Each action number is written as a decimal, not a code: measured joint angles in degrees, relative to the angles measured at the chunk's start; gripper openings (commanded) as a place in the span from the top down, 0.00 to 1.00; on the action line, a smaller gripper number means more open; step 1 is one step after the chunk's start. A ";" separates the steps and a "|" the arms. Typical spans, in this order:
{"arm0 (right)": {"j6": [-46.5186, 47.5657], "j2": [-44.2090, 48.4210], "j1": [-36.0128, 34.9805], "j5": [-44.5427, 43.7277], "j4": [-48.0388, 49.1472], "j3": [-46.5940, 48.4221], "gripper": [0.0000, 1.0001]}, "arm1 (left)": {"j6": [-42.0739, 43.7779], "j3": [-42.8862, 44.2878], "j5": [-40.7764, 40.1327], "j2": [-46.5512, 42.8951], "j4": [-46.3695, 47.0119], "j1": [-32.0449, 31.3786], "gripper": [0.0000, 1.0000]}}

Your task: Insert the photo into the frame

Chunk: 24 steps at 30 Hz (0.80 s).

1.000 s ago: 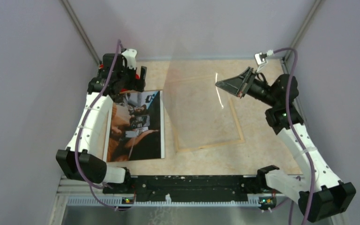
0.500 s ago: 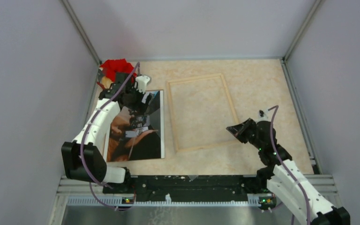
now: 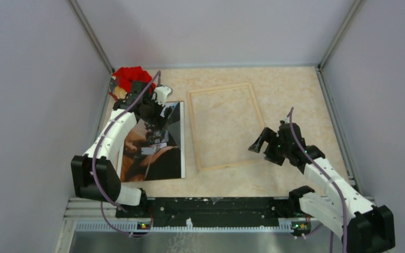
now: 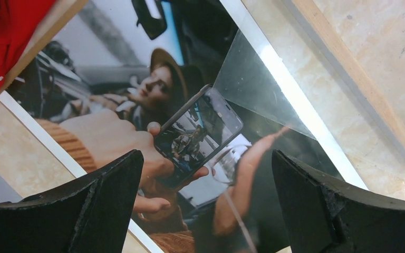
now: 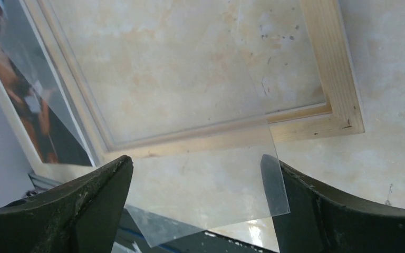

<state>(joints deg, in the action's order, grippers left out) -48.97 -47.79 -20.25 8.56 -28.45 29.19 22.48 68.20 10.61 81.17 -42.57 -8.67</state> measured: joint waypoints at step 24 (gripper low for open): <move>2.21 -11.82 -24.15 13.55 -7.50 6.62 0.01 | 9.42 -5.68 -2.45 -0.07 -2.60 -1.05 0.02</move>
<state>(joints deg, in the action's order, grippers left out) -46.76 -59.61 -44.40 22.11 -35.94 35.81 31.90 62.52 8.16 81.10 -45.17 -9.72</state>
